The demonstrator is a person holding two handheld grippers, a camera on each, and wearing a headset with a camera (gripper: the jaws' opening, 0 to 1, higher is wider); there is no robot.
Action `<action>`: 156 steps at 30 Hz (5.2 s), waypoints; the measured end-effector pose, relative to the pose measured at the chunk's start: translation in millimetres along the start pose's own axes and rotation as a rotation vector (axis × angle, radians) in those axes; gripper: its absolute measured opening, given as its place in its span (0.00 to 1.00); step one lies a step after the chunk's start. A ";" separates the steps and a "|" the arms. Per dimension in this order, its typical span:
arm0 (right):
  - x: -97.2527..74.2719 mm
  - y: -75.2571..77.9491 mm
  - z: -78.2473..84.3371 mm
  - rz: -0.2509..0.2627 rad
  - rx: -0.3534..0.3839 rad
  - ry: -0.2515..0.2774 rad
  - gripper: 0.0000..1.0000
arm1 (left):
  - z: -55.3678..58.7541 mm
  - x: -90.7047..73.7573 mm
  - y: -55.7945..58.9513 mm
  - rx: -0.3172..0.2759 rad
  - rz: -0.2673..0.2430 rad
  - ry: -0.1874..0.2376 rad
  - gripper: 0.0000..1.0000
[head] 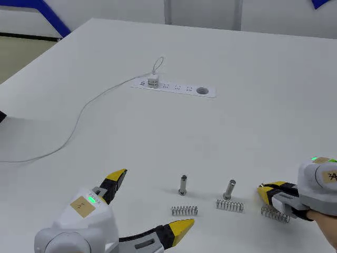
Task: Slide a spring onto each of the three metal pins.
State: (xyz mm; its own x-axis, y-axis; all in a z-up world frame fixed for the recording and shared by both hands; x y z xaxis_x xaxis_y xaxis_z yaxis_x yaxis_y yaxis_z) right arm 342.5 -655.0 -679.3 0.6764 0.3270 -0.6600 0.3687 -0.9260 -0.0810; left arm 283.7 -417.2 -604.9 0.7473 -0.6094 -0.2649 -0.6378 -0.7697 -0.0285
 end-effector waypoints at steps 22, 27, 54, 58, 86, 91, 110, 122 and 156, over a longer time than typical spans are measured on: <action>-11.5 0.7 -9.2 0.010 -0.015 0.055 0.08 | 0.2 0.2 1.2 0.002 0.006 0.000 0.97; -15.9 -0.3 -12.4 0.010 -0.015 0.073 0.08 | 0.7 0.4 1.9 0.007 0.010 -0.002 0.97; -44.9 -4.1 -7.8 0.021 -0.014 0.154 0.08 | -1.7 -0.5 12.1 0.022 0.045 0.004 0.98; -46.3 -2.7 -7.3 0.026 -0.006 0.159 0.08 | 0.8 -0.3 13.4 0.037 0.050 -0.012 0.98; -51.4 -4.1 -5.8 0.049 -0.042 0.176 0.09 | 1.5 0.3 17.9 0.060 0.067 -0.023 0.97; -54.3 -4.3 -8.3 0.046 -0.015 0.180 0.10 | 1.8 0.3 18.9 0.063 0.071 -0.024 0.97; -71.4 -3.7 14.9 -0.065 -0.086 0.118 0.23 | 8.9 1.9 25.7 0.087 0.102 -0.052 0.97; -44.5 -10.2 40.2 -0.182 -0.198 -0.016 0.24 | 14.0 0.6 21.6 0.081 0.078 -0.082 0.97; -45.1 -11.8 48.4 -0.240 -0.330 -0.123 0.11 | 10.8 -0.5 12.6 -0.004 0.049 -0.067 0.94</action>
State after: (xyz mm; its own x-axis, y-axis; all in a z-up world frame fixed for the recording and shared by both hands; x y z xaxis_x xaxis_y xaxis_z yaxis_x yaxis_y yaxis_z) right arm 276.8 -667.9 -684.7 0.4728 0.4830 -0.7370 0.7044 -0.7097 -0.0133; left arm 273.3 -424.6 -615.4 0.7010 -0.6322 -0.3300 -0.6722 -0.7403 -0.0098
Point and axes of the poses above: the centre of the closed fingertips' face, and the gripper's own axes: x roughly forward along the fingers, y roughly to its right, z roughly out of its underside, the point moved 2 cm from there along -x, roughly backward along the fingers, and after that the axes turned 5 degrees about x, right-handed, at the moved point
